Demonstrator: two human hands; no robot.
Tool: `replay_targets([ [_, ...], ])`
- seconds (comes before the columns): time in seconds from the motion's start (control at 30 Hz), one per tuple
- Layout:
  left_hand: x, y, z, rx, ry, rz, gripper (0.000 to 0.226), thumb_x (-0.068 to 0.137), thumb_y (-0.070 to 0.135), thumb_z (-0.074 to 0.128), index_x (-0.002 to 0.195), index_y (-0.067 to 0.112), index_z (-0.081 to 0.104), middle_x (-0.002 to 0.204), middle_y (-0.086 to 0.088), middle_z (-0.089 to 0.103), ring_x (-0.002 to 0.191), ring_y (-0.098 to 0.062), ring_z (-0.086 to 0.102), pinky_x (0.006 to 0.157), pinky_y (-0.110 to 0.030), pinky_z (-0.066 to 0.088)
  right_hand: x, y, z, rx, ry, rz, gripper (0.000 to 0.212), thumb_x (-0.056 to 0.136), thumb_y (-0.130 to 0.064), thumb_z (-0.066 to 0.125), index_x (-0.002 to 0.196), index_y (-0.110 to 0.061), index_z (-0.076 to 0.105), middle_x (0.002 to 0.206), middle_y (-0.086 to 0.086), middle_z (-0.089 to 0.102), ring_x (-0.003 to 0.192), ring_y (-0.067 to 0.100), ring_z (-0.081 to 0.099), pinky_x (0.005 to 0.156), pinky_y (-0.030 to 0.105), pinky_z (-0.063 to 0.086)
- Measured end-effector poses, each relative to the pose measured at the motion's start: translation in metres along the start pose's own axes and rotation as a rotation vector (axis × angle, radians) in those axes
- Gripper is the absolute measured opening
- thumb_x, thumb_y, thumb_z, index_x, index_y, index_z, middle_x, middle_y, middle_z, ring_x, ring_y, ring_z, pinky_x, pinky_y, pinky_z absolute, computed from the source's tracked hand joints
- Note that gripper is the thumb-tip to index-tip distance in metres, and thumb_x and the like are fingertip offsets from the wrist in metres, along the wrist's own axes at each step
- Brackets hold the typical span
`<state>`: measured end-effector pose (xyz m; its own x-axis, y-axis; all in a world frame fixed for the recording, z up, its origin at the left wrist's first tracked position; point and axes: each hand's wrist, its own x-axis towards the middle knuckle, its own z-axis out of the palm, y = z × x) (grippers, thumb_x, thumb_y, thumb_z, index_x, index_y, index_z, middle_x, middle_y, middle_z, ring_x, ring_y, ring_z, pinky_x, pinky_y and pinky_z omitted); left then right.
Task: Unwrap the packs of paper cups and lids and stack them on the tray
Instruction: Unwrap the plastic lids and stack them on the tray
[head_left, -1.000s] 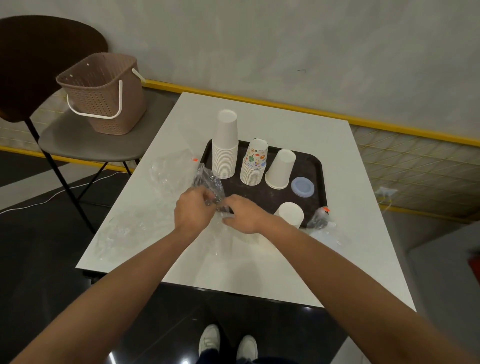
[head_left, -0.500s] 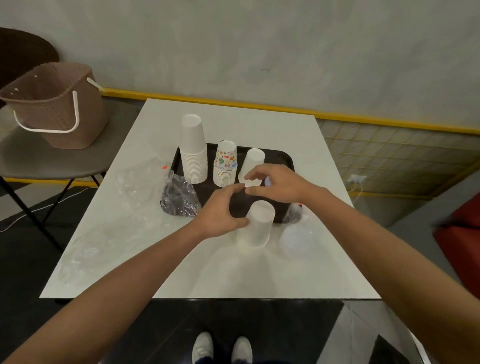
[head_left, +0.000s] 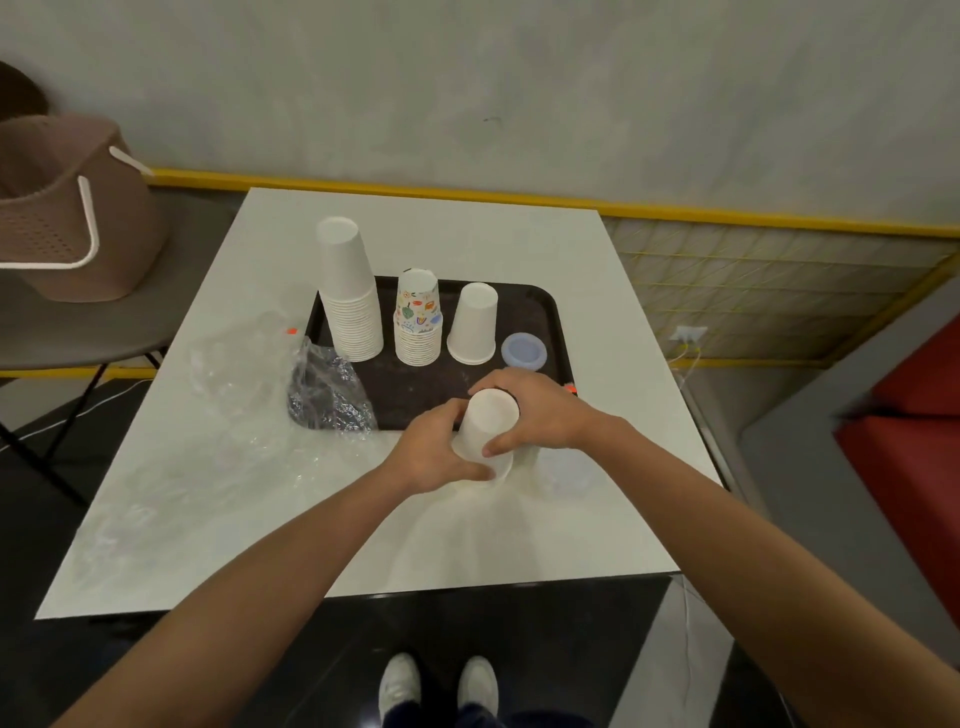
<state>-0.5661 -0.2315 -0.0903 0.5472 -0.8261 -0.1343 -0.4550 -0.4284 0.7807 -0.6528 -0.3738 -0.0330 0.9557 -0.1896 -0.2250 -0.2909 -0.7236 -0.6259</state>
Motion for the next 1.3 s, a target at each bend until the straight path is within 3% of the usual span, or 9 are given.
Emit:
replay_targets([
  [0.4,0.006,-0.006,0.003,0.005,0.088,0.012,0.067,0.056,0.037,0.087,0.113,0.020,0.058,0.105,0.006,0.067,0.092,-0.013,0.063,0.081,-0.032,0.052,0.004,0.007,0.007,0.032,0.046,0.068,0.067,0.058,-0.023,0.086,0.115,-0.027,0.052,0.112,-0.007,0.058,0.104,0.012,0.054,0.089,0.030,0.047],
  [0.63,0.009,0.001,-0.007,-0.040,0.075,0.024,0.069,0.052,0.044,0.083,0.114,0.023,0.059,0.104,0.008,0.068,0.092,-0.010,0.063,0.083,-0.034,0.054,0.004,0.002,-0.007,0.057,0.067,0.017,0.060,0.060,-0.020,0.084,0.112,-0.024,0.054,0.109,-0.006,0.060,0.099,0.010,0.055,0.082,0.023,0.043],
  [0.87,0.013,0.017,-0.027,-0.045,0.113,0.080,0.064,0.051,0.045,0.080,0.109,0.025,0.062,0.092,0.015,0.066,0.081,-0.002,0.062,0.073,-0.022,0.049,0.008,-0.008,-0.025,0.065,0.138,-0.032,0.060,0.057,-0.017,0.084,0.111,-0.020,0.058,0.104,-0.008,0.060,0.096,0.010,0.057,0.081,0.020,0.046],
  [0.97,0.017,0.023,-0.037,-0.037,0.138,0.102,0.066,0.050,0.048,0.077,0.110,0.024,0.063,0.090,0.015,0.066,0.079,0.004,0.061,0.070,-0.019,0.049,0.011,-0.014,-0.034,0.109,0.175,-0.052,0.059,0.052,-0.025,0.081,0.107,-0.025,0.059,0.104,-0.010,0.062,0.097,0.007,0.058,0.082,0.021,0.049],
  [1.07,0.022,0.030,-0.048,-0.037,0.164,0.118,0.067,0.048,0.053,0.073,0.106,0.022,0.063,0.088,0.014,0.067,0.077,0.005,0.060,0.067,-0.015,0.048,0.014,-0.021,-0.043,0.145,0.201,-0.066,0.059,0.057,-0.023,0.082,0.109,-0.027,0.056,0.108,-0.011,0.061,0.099,0.004,0.057,0.079,0.015,0.046],
  [1.17,0.030,0.039,-0.061,-0.068,0.194,0.136,0.059,0.051,0.045,0.076,0.104,0.022,0.062,0.081,0.019,0.063,0.074,0.013,0.058,0.061,-0.005,0.042,0.018,-0.029,-0.053,0.189,0.275,-0.086,0.063,0.061,-0.019,0.085,0.113,-0.028,0.052,0.107,-0.014,0.058,0.099,0.004,0.056,0.076,0.006,0.044],
  [1.3,0.044,0.051,-0.081,-0.050,0.230,0.200,0.059,0.062,0.033,0.084,0.114,0.019,0.060,0.089,0.016,0.060,0.076,0.009,0.055,0.064,-0.006,0.039,0.028,-0.037,-0.063,0.215,0.388,-0.108,0.064,0.066,-0.016,0.083,0.121,-0.021,0.051,0.112,-0.010,0.056,0.103,0.008,0.054,0.079,0.009,0.045],
])
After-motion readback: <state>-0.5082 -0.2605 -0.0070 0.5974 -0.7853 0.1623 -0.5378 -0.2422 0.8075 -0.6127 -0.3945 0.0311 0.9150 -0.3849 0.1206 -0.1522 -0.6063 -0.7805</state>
